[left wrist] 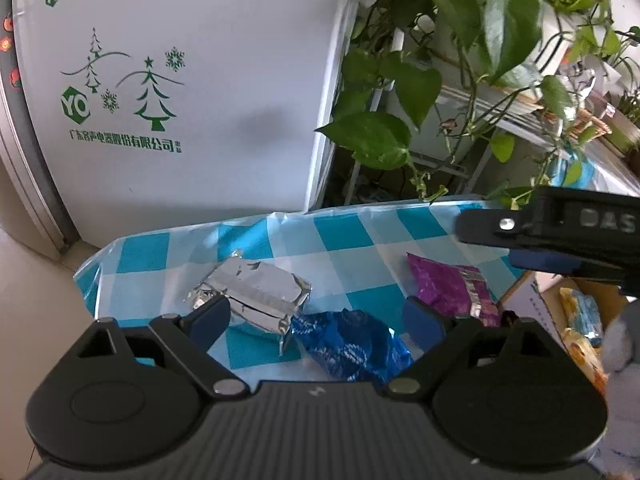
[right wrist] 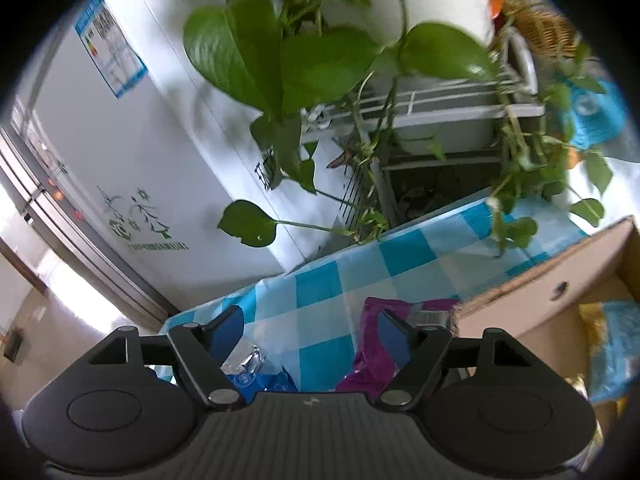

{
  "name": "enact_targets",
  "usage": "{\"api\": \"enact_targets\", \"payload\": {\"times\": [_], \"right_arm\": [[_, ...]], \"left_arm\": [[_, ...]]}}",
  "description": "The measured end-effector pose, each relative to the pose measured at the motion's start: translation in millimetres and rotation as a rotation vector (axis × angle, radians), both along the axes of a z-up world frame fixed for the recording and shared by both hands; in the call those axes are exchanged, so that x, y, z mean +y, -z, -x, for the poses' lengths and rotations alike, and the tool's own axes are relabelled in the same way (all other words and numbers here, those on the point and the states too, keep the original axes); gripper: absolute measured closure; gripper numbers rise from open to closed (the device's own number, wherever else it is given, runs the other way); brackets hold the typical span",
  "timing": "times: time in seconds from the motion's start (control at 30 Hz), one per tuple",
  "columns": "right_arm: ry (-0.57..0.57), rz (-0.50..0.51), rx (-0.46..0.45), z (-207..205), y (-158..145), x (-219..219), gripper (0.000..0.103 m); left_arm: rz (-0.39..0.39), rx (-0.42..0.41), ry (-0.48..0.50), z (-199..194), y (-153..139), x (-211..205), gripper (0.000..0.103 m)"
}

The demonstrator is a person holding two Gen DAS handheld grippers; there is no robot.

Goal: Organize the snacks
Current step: 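Withdraw both tools from the box back over the remaining snacks, then grasp the red Crispy commander bag with right gripper while left tool moves toward the pink bag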

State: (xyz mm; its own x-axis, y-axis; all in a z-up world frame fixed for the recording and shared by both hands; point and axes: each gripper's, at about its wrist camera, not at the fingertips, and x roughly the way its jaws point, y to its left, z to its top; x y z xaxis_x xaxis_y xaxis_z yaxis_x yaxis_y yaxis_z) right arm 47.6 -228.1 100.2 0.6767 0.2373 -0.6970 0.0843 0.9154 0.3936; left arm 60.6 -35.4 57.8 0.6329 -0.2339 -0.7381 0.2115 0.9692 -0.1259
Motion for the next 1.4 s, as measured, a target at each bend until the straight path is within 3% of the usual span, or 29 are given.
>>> {"api": "enact_targets", "payload": {"times": [0.13, 0.27, 0.57, 0.7, 0.83, 0.93, 1.27, 1.4], "right_arm": [[-0.021, 0.067, 0.024, -22, 15, 8, 0.022], [0.005, 0.068, 0.083, -39, 35, 4, 0.022], [-0.06, 0.323, 0.099, -54, 50, 39, 0.017], [-0.1, 0.315, 0.079, -55, 49, 47, 0.017], [-0.089, 0.365, 0.178, -60, 67, 51, 0.017], [-0.139, 0.394, 0.191, -57, 71, 60, 0.01], [-0.191, 0.353, 0.213, -17, 64, 68, 0.01], [-0.182, 0.242, 0.284, 5, 66, 58, 0.011]], "left_arm": [[-0.016, 0.039, 0.014, -6, 12, -6, 0.01], [-0.042, 0.076, 0.0, -7, 24, -5, 0.008], [-0.051, 0.092, 0.006, -3, 28, 14, 0.004], [-0.063, 0.089, 0.01, 1, 31, 23, 0.004], [-0.075, 0.1, 0.021, 3, 34, 28, 0.004], [-0.081, 0.109, 0.02, 3, 36, 32, 0.004], [-0.099, 0.182, 0.038, 17, 50, 41, 0.005], [-0.117, 0.187, 0.051, 34, 56, 43, 0.005]]}}
